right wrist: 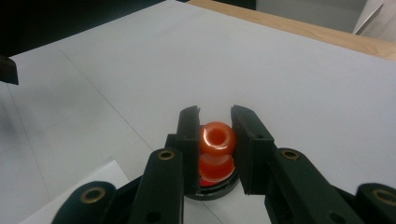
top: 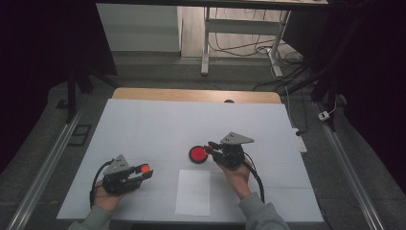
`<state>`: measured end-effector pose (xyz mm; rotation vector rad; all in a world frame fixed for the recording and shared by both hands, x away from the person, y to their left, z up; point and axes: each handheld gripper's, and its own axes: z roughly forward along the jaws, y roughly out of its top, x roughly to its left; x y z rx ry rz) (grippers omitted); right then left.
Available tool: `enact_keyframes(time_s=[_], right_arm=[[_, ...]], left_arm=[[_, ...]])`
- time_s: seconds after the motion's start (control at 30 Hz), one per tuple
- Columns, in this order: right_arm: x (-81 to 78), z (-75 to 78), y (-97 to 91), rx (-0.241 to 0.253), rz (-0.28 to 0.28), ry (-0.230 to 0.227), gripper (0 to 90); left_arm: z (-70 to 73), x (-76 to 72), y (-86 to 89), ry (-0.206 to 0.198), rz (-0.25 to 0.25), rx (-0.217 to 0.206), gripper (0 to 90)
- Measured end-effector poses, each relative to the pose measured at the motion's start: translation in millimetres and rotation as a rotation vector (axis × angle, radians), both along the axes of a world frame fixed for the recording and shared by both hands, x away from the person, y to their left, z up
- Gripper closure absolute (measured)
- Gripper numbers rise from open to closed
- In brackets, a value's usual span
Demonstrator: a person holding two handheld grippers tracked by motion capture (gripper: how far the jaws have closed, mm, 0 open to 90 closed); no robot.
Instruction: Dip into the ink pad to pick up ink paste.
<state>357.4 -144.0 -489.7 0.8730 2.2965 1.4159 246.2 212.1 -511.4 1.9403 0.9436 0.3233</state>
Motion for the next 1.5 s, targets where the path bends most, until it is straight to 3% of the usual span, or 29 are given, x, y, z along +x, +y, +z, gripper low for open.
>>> enact_keyframes(time_s=[0.9, 1.5], right_arm=[[9.0, -10.3, 26.1, -0.040, 0.026, 0.033, 72.4], [15.7, -20.2, 33.4, -0.069, 0.010, 0.042, 72.4]], left_arm=[[-2.6, -0.2, -3.5, 0.009, -0.011, 0.017, 64.8], [-3.3, 0.1, -3.5, 0.011, -0.013, 0.023, 64.8]])
